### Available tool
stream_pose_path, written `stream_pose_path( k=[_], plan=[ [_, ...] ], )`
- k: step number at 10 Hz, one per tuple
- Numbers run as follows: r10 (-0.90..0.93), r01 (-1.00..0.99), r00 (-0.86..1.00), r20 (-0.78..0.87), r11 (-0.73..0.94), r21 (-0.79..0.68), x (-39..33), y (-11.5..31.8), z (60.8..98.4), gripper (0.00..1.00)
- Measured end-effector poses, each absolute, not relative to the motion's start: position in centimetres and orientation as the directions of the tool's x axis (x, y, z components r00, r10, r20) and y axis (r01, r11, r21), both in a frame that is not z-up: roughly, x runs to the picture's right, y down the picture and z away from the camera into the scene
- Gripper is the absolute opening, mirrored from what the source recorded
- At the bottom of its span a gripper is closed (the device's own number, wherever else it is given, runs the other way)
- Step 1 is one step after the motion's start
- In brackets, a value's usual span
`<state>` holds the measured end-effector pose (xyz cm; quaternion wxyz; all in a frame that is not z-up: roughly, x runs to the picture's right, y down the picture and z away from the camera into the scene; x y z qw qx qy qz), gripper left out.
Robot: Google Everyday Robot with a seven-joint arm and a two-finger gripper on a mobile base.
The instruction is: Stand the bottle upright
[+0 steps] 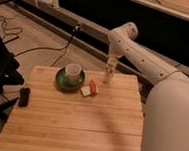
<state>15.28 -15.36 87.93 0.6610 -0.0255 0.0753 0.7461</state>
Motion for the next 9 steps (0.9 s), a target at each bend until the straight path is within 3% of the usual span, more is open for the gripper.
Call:
stream_pose_path(
  k=[5, 7, 9],
  plan=[
    [0.979, -0.984, -0.157, -0.133, -0.144, 0.105, 16.0, -13.6, 90.7, 0.00],
    [0.978, -0.983, -0.167, -0.126, -0.154, 0.103, 15.8, -13.5, 91.1, 0.12],
    [0.976, -0.981, -0.177, -0.128, -0.164, 0.107, 15.8, -13.3, 91.1, 0.31]
  ],
)
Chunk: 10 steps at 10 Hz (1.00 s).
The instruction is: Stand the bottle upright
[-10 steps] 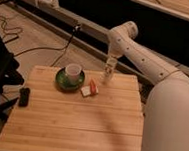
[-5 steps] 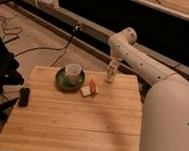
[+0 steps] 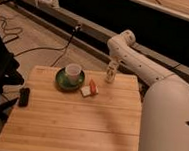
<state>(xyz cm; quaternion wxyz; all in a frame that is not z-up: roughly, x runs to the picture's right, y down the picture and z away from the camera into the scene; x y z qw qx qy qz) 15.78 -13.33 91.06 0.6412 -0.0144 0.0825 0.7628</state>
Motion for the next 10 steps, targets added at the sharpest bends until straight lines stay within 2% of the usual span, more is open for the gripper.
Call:
stream_pose_path(
  k=[4, 5, 10],
  plan=[
    [0.973, -0.981, -0.189, -0.132, -0.180, 0.077, 15.0, -13.6, 89.8, 0.73],
    [0.973, -0.983, -0.184, -0.139, -0.179, 0.050, 14.5, -13.5, 89.3, 0.79],
    [0.973, -0.983, -0.182, -0.141, -0.178, 0.039, 14.3, -13.6, 89.1, 0.80]
  ],
)
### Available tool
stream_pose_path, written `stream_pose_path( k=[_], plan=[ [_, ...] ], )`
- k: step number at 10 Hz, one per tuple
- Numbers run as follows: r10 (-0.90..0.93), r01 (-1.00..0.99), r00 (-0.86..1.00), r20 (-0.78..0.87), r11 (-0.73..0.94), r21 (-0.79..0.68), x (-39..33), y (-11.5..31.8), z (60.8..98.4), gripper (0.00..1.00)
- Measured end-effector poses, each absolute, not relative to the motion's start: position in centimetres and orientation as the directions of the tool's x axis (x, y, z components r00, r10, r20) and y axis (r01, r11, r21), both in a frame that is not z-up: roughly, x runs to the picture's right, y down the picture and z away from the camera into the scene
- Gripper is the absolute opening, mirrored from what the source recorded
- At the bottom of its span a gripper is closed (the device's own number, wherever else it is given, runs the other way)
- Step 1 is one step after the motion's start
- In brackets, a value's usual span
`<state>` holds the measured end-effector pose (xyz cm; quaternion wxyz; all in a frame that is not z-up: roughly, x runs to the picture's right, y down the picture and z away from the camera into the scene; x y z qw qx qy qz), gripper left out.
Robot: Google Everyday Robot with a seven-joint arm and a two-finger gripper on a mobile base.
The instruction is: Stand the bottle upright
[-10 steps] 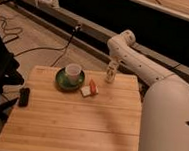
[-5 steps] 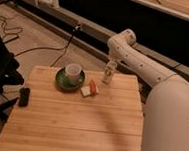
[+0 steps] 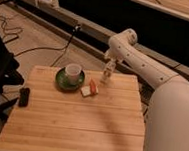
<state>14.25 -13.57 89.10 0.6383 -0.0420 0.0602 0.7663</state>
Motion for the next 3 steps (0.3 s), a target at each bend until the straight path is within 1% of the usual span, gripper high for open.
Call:
stream_pose_path(
  k=[3],
  plan=[
    [0.973, -0.983, -0.182, -0.141, -0.178, 0.039, 14.27, -13.57, 89.10, 0.80]
  ],
)
